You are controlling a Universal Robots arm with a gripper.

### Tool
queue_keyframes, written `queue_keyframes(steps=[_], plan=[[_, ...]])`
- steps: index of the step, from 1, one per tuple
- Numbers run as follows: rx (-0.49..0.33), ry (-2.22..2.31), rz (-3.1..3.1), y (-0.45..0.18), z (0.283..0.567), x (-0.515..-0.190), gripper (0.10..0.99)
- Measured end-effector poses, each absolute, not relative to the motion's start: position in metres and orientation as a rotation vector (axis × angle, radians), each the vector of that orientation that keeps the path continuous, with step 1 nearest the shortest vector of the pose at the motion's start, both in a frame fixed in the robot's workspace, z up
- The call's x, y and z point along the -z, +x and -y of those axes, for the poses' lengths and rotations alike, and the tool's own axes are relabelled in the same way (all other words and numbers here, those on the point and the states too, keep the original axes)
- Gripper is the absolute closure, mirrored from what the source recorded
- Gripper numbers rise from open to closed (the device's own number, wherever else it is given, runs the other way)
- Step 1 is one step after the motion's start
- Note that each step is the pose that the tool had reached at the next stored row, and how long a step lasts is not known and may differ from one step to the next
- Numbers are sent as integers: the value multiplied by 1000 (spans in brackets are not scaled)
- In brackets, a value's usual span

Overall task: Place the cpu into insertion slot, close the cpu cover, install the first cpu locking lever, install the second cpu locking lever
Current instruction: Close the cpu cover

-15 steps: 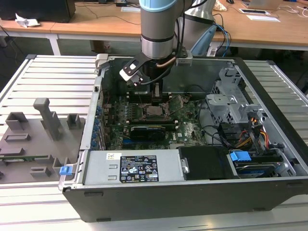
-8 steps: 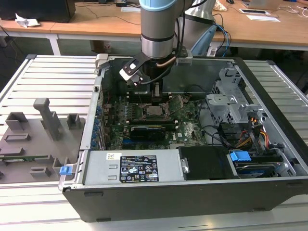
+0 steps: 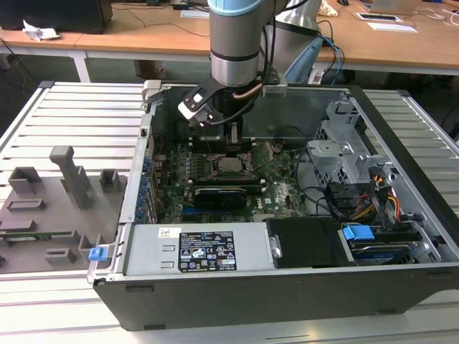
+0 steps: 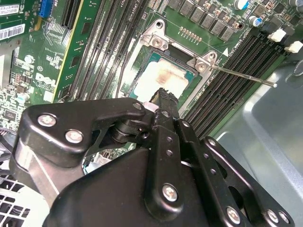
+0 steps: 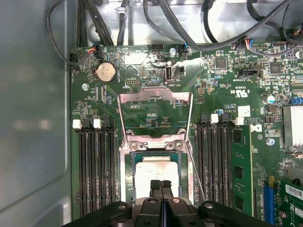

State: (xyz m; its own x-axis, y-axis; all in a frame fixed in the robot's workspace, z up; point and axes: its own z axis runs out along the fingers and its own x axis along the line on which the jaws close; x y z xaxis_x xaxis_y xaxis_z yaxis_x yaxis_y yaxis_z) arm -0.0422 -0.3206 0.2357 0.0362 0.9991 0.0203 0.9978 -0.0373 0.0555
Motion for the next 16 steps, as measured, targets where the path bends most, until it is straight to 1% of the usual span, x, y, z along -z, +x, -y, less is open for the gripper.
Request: queue_keyframes(steps=[16], plan=[[-83,2244,-2160,-42,321,-242,980]])
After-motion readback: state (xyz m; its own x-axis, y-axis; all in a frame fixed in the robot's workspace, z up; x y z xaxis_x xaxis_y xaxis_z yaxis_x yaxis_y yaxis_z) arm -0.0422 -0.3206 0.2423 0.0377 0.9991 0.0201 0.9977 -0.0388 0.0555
